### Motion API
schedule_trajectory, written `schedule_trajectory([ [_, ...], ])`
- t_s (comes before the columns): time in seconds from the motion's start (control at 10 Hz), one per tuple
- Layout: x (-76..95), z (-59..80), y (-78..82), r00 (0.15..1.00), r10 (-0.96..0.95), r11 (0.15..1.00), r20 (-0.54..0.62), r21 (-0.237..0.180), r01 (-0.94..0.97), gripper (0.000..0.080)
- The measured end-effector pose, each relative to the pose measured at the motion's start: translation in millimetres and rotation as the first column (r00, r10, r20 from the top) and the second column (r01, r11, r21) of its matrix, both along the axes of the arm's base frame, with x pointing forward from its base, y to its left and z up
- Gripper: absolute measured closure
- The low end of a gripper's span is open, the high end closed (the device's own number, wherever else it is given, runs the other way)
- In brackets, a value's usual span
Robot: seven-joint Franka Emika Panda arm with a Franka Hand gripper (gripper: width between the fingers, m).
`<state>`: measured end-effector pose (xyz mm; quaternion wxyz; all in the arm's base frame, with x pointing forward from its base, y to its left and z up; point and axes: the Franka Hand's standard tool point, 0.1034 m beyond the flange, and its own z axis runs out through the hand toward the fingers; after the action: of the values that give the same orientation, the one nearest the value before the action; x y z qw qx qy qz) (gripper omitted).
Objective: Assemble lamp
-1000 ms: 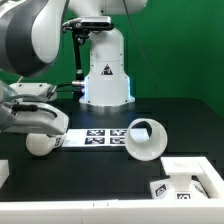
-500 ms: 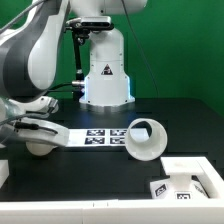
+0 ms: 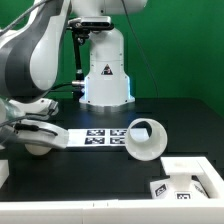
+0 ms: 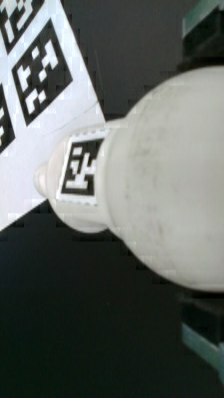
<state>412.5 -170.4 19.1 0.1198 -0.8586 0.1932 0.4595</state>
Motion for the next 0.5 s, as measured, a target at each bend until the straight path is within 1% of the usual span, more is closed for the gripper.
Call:
schedule_trajectory([
  [0.2, 0.3, 0.1, -0.1, 1.0, 0.0, 1.0, 0.002, -0.001, 0.0, 0.0229],
  [0.3, 3.5, 2.6, 1.0, 1.0, 0.004, 1.0, 0.014, -0.005, -0.004, 0.0229],
  [0.4, 11.9, 14.7, 8.7, 1.0, 0.02, 1.0, 0.02, 0.0, -0.02, 0.0229],
  [0.5, 32.6, 34.9, 21.7, 0.995, 0.058, 0.998, 0.087, -0.017, -0.057, 0.0229],
])
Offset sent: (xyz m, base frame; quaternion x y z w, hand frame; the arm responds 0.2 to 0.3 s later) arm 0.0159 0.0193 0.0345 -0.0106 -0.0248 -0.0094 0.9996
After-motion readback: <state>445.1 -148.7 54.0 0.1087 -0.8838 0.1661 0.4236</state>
